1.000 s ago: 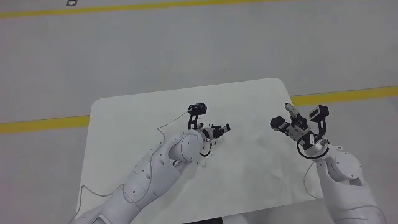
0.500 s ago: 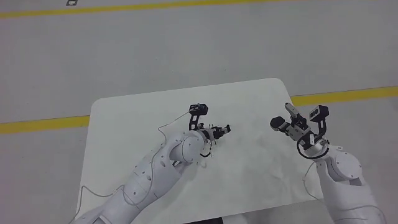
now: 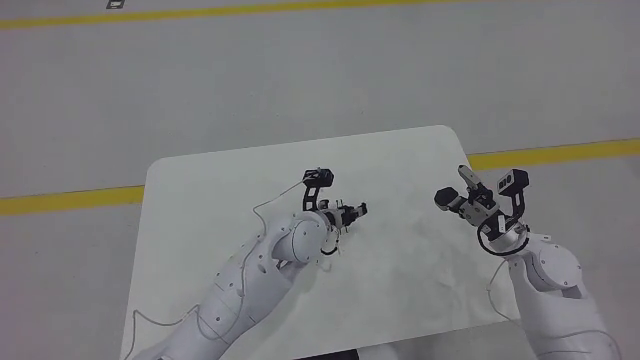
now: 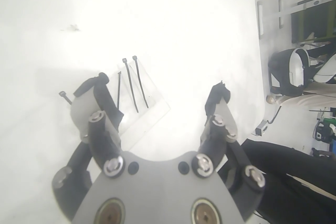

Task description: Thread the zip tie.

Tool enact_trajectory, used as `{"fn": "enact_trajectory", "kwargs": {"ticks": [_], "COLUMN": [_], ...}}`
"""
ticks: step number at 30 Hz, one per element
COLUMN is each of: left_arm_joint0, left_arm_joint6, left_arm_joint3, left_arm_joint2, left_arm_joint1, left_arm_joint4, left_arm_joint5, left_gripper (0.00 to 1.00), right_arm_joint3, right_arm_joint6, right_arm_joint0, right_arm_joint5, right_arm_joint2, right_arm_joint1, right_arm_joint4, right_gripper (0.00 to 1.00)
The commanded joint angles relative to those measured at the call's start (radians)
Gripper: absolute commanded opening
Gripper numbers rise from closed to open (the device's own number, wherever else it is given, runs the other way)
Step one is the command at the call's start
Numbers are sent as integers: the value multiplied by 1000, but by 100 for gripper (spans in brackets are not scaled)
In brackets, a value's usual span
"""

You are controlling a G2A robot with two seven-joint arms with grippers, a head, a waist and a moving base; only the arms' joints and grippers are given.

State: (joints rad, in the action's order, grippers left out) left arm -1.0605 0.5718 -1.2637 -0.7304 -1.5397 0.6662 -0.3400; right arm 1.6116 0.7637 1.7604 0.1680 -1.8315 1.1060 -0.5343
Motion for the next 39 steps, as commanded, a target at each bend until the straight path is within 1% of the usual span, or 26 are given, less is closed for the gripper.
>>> {"fn": "enact_trajectory", "kwargs": {"ticks": [1,3,5,7,8,9,11,13,15,18,22,23,28,32,36,38,39], "left_arm_joint0": [-6,-12,-18,-25,-26,-28,-31,-34,-36,-39,-37,-36,-30,-26,-24,-23,-22], "left_arm_joint6": [10,22,30,41,46,52,59,67,71,75,81,81,82,85,85,85,84], "left_arm_joint3": [1,4,5,8,11,16,24,36,43,59,78,87,116,137,153,162,166], "left_arm_joint2": [-11,-24,-35,-47,-53,-60,-69,-79,-89,-102,-113,-115,-123,-129,-136,-140,-143], "left_arm_joint1": [-6,-13,-19,-25,-28,-32,-38,-46,-53,-65,-79,-83,-99,-110,-119,-124,-126], "left_arm_joint4": [16,34,49,69,79,97,122,147,151,168,185,192,202,211,219,225,226], "left_arm_joint5": [0,0,0,0,0,0,0,0,0,0,0,0,0,0,0,0,0], "left_gripper": [21,18,20,24,24,23,18,19,16,17,22,22,20,15,15,22,22], "right_arm_joint3": [0,0,0,0,0,0,0,0,0,0,0,0,0,0,0,0,0], "right_arm_joint6": [1,1,1,1,1,1,1,1,1,1,1,1,1,1,1,1,1], "right_arm_joint0": [0,0,0,0,0,0,0,0,0,0,0,0,0,0,0,0,0], "right_arm_joint5": [0,0,0,0,0,0,0,0,0,0,0,0,0,0,0,0,0], "right_arm_joint2": [0,0,0,0,0,0,0,0,0,0,0,0,0,0,0,0,0], "right_arm_joint1": [0,0,0,0,0,0,0,0,0,0,0,0,0,0,0,0,0], "right_arm_joint4": [0,0,0,0,0,0,0,0,0,0,0,0,0,0,0,0,0], "right_gripper": [100,100,100,100,100,100,100,100,100,100,100,100,100,100,100,100,100]}}
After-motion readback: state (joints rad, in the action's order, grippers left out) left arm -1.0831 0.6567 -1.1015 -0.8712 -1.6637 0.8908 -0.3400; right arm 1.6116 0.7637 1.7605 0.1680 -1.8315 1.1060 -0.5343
